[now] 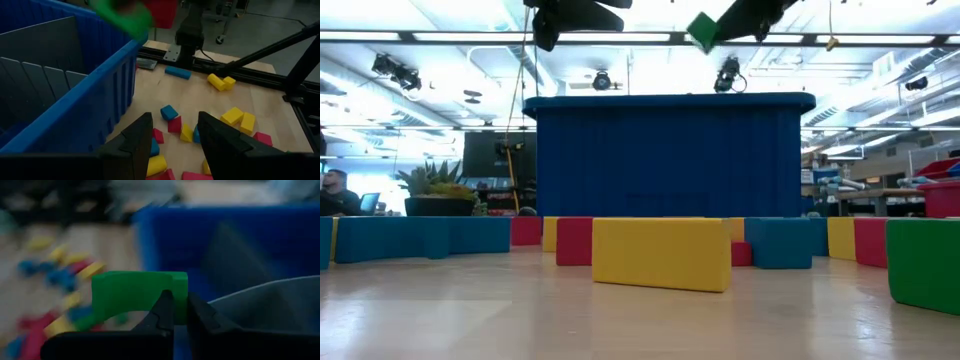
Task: Sort blocks
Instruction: Put the green block with the other green blocks into the blue bin
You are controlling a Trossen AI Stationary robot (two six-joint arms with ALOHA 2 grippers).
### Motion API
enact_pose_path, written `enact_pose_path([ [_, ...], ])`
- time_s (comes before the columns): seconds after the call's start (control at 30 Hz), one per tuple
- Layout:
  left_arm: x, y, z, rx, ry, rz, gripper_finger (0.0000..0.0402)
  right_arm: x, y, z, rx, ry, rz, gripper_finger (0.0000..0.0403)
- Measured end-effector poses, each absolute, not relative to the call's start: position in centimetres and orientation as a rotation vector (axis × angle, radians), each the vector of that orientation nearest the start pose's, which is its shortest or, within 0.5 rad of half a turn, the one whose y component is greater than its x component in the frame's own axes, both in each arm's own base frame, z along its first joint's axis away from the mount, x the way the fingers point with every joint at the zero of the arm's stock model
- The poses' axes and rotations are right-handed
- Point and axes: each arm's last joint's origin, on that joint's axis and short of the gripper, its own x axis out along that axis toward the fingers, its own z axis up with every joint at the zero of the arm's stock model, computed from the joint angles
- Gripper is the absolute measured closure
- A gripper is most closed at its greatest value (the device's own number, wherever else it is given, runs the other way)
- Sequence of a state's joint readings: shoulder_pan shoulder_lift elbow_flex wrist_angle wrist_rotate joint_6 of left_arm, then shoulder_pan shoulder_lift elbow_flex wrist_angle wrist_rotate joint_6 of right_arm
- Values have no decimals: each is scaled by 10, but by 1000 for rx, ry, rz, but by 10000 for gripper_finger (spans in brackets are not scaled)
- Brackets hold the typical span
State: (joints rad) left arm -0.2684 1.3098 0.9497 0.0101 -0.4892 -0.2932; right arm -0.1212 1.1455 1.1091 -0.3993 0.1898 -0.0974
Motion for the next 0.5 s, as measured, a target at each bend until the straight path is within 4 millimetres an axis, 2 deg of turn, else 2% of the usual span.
enact_pose_path([
  [0.13, 283, -64, 296, -160, 290, 264, 235, 229, -63, 374, -155, 324, -459, 383],
  [0.23, 283, -64, 296, -160, 290, 264, 235, 224, -87, 379, -169, 279, -564, 380],
  [0.5, 283, -64, 296, -160, 290, 264, 235, 217, -159, 362, -126, 330, -810, 380],
])
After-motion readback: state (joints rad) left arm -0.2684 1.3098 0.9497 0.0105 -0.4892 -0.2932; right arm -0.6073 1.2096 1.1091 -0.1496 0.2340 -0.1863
